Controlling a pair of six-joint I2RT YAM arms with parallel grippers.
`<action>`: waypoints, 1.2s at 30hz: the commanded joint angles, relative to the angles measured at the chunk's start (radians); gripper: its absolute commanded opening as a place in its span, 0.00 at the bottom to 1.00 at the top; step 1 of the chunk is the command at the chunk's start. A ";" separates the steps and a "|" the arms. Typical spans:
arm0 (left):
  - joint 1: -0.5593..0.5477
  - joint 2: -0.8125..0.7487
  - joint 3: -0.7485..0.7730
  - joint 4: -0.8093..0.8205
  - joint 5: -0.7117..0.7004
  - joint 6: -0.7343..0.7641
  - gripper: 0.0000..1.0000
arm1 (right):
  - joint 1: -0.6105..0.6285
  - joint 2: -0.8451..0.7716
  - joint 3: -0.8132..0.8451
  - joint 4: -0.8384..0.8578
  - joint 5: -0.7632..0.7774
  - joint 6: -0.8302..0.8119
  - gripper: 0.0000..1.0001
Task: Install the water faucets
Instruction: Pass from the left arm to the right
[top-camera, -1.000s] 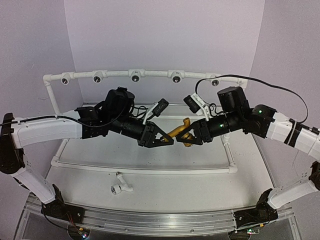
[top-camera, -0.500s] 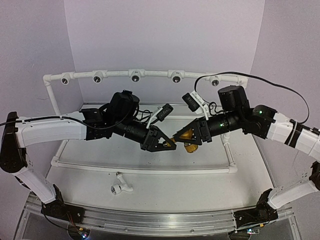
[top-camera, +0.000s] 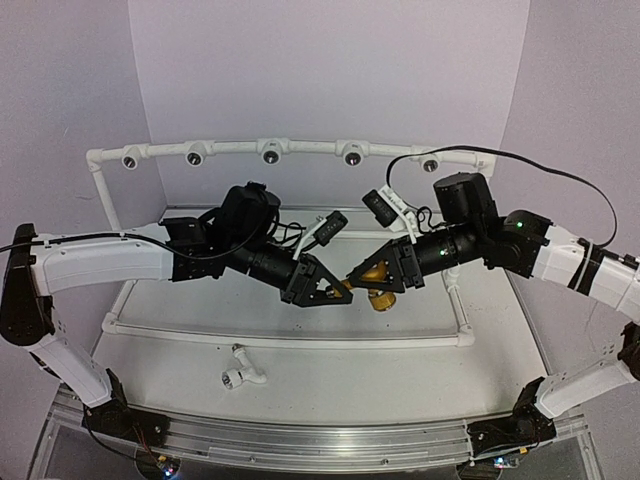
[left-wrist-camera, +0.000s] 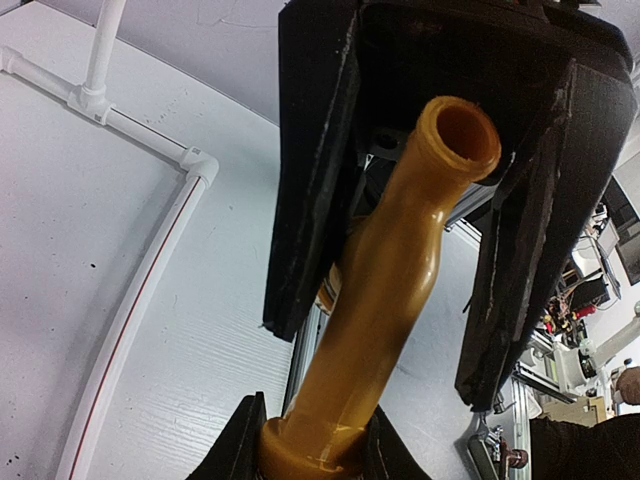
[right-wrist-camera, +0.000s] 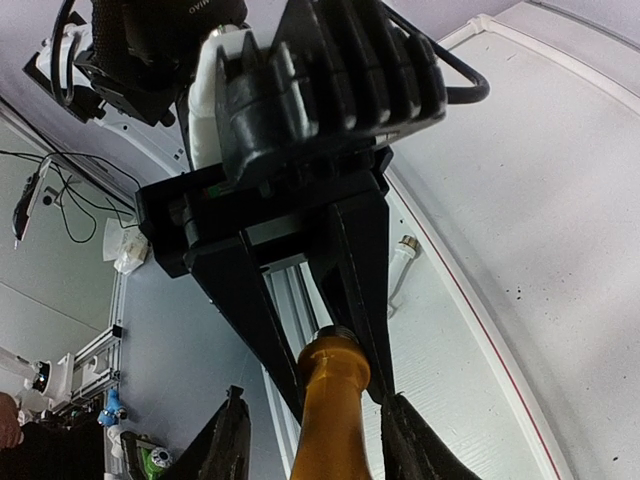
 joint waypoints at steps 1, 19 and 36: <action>0.013 -0.041 0.024 0.035 -0.055 0.009 0.00 | 0.013 -0.008 0.003 -0.043 -0.042 -0.037 0.45; 0.013 -0.043 0.022 0.036 -0.047 0.008 0.00 | 0.013 -0.041 -0.002 -0.092 -0.050 -0.083 0.35; 0.014 -0.109 -0.053 0.037 -0.243 -0.052 0.99 | 0.014 -0.236 -0.088 -0.126 0.539 0.039 0.00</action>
